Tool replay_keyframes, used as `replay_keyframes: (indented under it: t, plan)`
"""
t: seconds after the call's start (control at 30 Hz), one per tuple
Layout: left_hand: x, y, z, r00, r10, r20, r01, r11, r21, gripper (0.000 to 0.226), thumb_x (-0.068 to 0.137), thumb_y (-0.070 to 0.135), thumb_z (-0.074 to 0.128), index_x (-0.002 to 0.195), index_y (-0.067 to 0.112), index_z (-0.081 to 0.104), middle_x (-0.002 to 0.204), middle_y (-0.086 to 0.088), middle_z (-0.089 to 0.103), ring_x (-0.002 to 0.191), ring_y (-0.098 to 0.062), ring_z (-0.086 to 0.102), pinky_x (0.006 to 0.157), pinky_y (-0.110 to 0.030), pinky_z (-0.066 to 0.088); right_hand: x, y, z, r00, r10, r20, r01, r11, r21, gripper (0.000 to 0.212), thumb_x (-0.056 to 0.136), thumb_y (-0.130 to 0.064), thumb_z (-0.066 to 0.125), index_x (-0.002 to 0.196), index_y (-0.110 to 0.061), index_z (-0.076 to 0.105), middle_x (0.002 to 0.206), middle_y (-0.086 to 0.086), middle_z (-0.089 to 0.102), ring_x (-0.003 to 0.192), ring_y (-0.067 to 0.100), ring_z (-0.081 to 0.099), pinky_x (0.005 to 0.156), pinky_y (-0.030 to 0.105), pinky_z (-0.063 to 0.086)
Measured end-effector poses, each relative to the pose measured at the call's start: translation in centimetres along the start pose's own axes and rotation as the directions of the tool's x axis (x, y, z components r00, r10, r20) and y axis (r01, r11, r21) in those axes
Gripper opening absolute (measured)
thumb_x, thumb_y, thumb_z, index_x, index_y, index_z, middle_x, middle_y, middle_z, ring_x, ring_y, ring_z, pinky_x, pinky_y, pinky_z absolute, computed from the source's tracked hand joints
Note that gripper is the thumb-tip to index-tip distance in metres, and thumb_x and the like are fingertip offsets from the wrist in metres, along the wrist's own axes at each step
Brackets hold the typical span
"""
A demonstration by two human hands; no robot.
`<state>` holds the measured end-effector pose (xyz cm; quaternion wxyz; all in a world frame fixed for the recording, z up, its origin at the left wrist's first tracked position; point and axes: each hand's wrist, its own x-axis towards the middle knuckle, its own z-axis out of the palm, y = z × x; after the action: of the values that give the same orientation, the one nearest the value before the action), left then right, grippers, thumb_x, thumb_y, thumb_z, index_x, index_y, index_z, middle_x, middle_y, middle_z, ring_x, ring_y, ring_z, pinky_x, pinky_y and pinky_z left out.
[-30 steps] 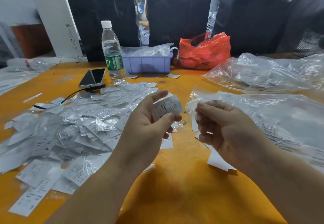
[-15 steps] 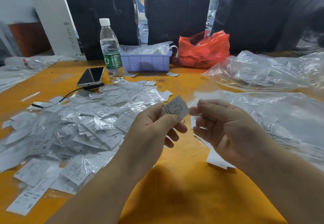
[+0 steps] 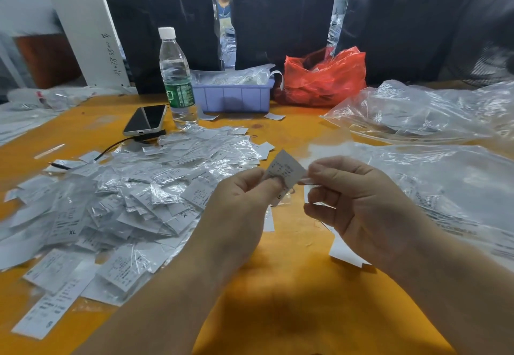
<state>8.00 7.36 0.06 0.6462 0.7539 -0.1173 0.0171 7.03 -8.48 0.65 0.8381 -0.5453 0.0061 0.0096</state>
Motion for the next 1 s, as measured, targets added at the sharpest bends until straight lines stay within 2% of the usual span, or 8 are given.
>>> replay_keyframes:
  t: [0.07, 0.17, 0.23, 0.4, 0.57, 0.67, 0.87, 1.0]
  plan:
    - [0.16, 0.29, -0.16, 0.999, -0.041, -0.031, 0.041, 0.999, -0.017, 0.047, 0.097, 0.026, 0.052, 0.066, 0.057, 0.069, 0.054, 0.021, 0.060, 0.056, 0.006, 0.054, 0.065, -0.022, 0.042, 0.06, -0.01, 0.00, 1.000, 0.007, 0.000, -0.007, 1.000, 0.002, 0.006, 0.061, -0.013, 0.073, 0.066, -0.014, 0.071, 0.078, 0.015, 0.072, 0.052, 0.016, 0.061, 0.050, 0.028, 0.054]
    - [0.45, 0.06, -0.63, 0.994, -0.079, -0.075, 0.072, 0.993, -0.089, 0.037, 0.097, 0.026, 0.051, 0.074, 0.042, 0.074, 0.047, 0.018, 0.052, 0.060, -0.007, 0.047, 0.068, -0.031, 0.036, 0.02, -0.02, -0.04, 1.000, 0.029, 0.003, -0.029, 0.999, 0.012, 0.008, 0.061, -0.014, 0.074, 0.068, -0.014, 0.070, 0.081, 0.013, 0.073, 0.054, 0.015, 0.062, 0.051, 0.028, 0.054]
    - [0.51, -0.07, -0.85, 0.991, -0.081, -0.106, 0.066, 0.988, -0.137, 0.025, 0.095, 0.022, 0.056, 0.081, 0.030, 0.075, 0.054, 0.016, 0.057, 0.061, -0.008, 0.050, 0.066, -0.028, 0.040, -0.08, 0.00, 0.07, 0.999, 0.044, 0.008, -0.044, 0.999, 0.015, 0.003, 0.061, -0.016, 0.074, 0.064, -0.017, 0.072, 0.081, 0.010, 0.073, 0.056, 0.014, 0.063, 0.051, 0.027, 0.054]
    - [0.50, 0.11, -0.84, 0.986, -0.141, -0.093, 0.105, 0.944, -0.314, 0.014, 0.088, 0.010, 0.065, 0.092, 0.022, 0.070, 0.083, -0.002, 0.075, 0.069, -0.009, 0.067, 0.069, -0.028, 0.050, -0.22, 0.01, 0.18, 0.996, 0.087, -0.020, -0.086, 0.995, 0.047, 0.003, 0.061, -0.017, 0.074, 0.062, -0.019, 0.073, 0.071, 0.001, 0.064, 0.057, 0.013, 0.060, 0.049, 0.025, 0.051]
    - [0.48, 0.28, -0.30, 0.984, -0.178, 0.033, 0.170, 0.849, -0.501, 0.016, 0.082, 0.005, 0.066, 0.097, 0.010, 0.069, 0.081, -0.007, 0.074, 0.069, -0.016, 0.067, 0.064, -0.024, 0.055, -0.46, 0.13, 0.39, 0.995, 0.096, 0.020, -0.097, 0.993, 0.073, 0.004, 0.061, -0.017, 0.074, 0.065, -0.017, 0.073, 0.069, 0.003, 0.064, 0.053, 0.012, 0.057, 0.047, 0.025, 0.051]
    - [0.40, 0.12, -0.03, 0.982, -0.176, 0.075, 0.190, 0.846, -0.498, 0.021, 0.080, 0.005, 0.067, 0.101, 0.006, 0.068, 0.077, -0.007, 0.073, 0.063, -0.016, 0.067, 0.057, -0.022, 0.056, -0.57, 0.37, 0.51, 0.995, 0.090, 0.041, -0.092, 0.994, 0.052, 0.007, 0.060, -0.019, 0.075, 0.067, -0.017, 0.075, 0.070, 0.003, 0.065, 0.053, 0.011, 0.057, 0.048, 0.025, 0.051]
    - [0.30, -0.16, 0.02, 0.982, -0.178, 0.068, 0.189, 0.874, -0.448, 0.012, 0.084, 0.002, 0.065, 0.094, 0.008, 0.069, 0.074, -0.007, 0.071, 0.060, -0.016, 0.065, 0.056, -0.024, 0.055, -0.71, 0.44, 0.50, 0.993, 0.089, 0.076, -0.088, 0.996, -0.013, 0.015, 0.059, -0.022, 0.075, 0.072, -0.016, 0.076, 0.070, 0.003, 0.063, 0.056, 0.010, 0.055, 0.048, 0.023, 0.049]
    - [0.23, -0.13, -0.02, 0.980, -0.178, 0.084, 0.196, 0.870, -0.452, 0.011, 0.083, 0.003, 0.066, 0.091, 0.009, 0.070, 0.074, -0.006, 0.069, 0.060, -0.015, 0.062, 0.056, -0.025, 0.054, -0.83, 0.45, 0.52, 0.995, 0.076, 0.062, -0.071, 0.994, -0.087, 0.028, 0.061, -0.021, 0.073, 0.086, -0.009, 0.072, 0.069, 0.003, 0.061, 0.054, 0.010, 0.054, 0.047, 0.022, 0.047]
